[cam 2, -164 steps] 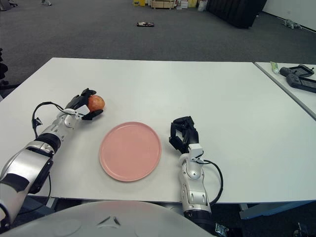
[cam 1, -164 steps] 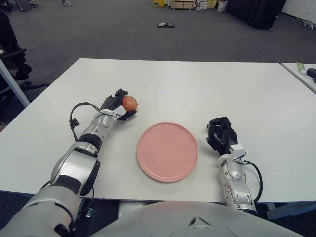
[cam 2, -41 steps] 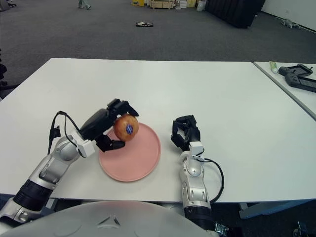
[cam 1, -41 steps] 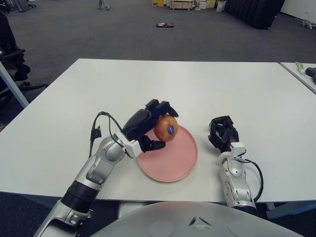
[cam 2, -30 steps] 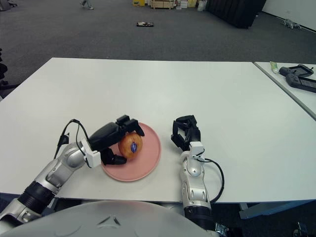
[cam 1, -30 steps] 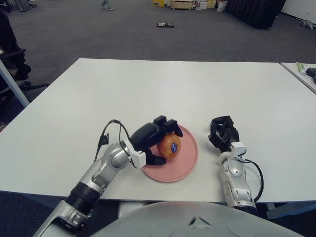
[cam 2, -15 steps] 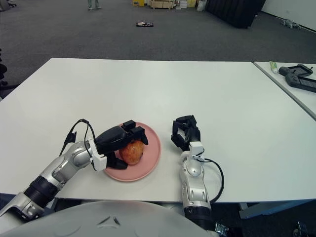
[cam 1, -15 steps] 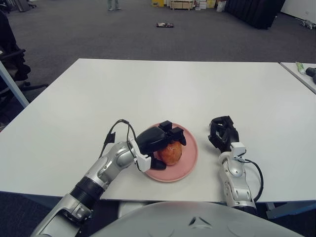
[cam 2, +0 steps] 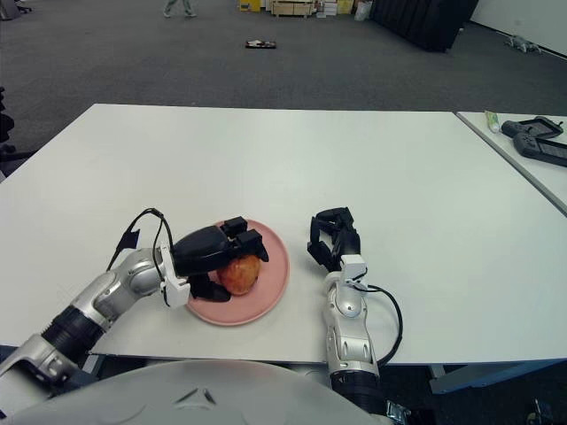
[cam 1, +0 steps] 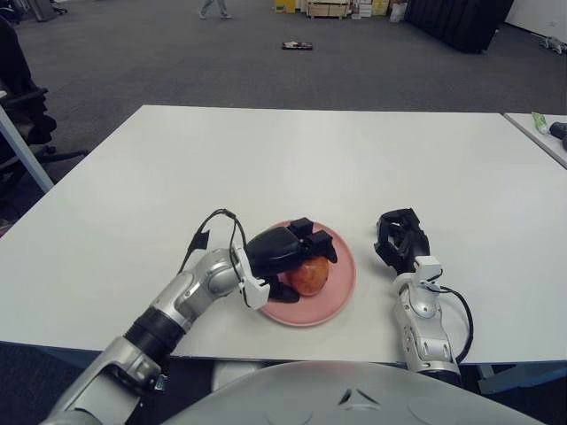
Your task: Put the apple into the plate.
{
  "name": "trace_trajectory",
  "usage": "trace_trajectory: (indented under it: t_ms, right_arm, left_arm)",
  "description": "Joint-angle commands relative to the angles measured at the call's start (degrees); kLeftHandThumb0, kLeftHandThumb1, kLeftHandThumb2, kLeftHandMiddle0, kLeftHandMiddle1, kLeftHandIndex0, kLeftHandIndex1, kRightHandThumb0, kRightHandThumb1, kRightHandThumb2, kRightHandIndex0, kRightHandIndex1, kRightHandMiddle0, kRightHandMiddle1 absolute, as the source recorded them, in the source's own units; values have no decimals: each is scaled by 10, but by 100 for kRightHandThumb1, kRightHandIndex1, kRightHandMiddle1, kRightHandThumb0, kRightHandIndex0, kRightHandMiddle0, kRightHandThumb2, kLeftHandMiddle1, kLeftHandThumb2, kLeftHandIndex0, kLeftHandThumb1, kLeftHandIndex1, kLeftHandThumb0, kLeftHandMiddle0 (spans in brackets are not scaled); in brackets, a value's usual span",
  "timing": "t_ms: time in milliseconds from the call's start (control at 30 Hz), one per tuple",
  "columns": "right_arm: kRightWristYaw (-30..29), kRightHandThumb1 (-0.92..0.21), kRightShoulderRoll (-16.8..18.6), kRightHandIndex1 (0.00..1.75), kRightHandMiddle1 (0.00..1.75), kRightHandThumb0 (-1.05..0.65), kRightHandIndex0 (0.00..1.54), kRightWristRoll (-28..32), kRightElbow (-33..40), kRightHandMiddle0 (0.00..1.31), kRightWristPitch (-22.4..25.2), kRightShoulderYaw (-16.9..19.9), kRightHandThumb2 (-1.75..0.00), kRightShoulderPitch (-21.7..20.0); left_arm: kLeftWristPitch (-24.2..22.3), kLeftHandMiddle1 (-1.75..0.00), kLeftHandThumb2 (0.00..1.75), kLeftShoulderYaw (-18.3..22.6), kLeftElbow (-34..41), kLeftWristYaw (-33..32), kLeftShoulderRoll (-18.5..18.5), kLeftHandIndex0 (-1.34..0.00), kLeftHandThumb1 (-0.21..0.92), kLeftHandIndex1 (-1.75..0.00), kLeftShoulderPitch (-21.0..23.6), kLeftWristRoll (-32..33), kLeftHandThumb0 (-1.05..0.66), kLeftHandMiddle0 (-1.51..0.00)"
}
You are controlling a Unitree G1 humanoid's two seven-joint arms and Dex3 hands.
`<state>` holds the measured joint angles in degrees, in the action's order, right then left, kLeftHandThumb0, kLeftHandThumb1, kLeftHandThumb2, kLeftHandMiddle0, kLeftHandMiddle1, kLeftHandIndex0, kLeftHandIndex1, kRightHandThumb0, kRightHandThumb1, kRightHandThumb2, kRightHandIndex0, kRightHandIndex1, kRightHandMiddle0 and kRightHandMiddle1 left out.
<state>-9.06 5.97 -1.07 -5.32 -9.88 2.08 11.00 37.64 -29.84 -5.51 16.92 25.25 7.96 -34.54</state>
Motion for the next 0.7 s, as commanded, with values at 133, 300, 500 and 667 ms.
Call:
trace_trajectory:
  t_ms: [133,300,500,667]
  right_arm:
    - [2,-78,3,130,175,-36,49,5,-13,28,20,3,-73,8]
    - [1,-78,3,129,175,-36,48,5,-12,28,24,4,-73,8]
    - [3,-78,1,129,175,-36,48,5,-9,28,24,4,-73,8]
    - [3,-78,0,129,175,-36,46,5,-7,27,35,5,-72,8]
  left_arm:
    - [-18,-23,105,-11,-5,47,14,0,92,-43,7,3,-84,0]
    - [-19,-4,112,-10,-4,53,14,0,92,-16,7,10,-91,0]
    - [-12,0,112,-2,-4,44,7,0,92,-2,-2,37,-101,0]
    - [-10,0,111,2,-3,37,3,0,92,0,-7,48,-104,0]
